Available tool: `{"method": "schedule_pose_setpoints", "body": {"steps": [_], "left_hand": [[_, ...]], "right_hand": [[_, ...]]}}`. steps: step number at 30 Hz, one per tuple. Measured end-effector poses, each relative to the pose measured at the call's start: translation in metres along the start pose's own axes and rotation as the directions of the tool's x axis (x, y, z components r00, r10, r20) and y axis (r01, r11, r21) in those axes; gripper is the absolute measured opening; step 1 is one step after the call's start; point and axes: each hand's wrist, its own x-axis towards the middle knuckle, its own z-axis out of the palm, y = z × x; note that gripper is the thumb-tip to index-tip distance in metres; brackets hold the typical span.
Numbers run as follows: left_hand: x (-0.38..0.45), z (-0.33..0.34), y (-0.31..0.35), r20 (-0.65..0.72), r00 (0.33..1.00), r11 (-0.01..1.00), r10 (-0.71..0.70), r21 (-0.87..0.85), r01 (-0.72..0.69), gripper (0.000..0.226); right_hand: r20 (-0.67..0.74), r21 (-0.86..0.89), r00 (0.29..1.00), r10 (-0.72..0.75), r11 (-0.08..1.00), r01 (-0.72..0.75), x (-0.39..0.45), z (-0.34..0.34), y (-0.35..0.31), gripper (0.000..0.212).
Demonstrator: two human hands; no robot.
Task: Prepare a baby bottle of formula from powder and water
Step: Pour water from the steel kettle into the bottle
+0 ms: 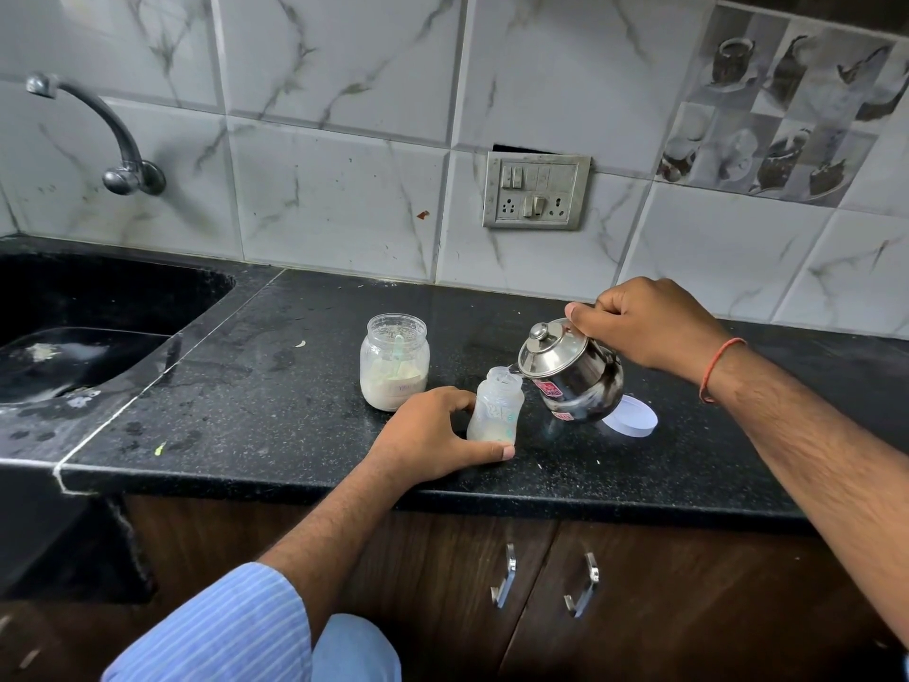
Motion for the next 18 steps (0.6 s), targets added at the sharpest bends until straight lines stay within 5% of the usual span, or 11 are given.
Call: {"method": "schedule_pose_setpoints", "body": {"steps": [18], "left_hand": [[0.0017,0.0005,-0.0015,0.015,1.000,1.000,-0.013,-0.008,0.013,0.086]], "right_hand": [[0.028,-0.032,1.000,0.001,0.999,0.000,0.0005,-0.0039,-0.0047,0.060]]}}
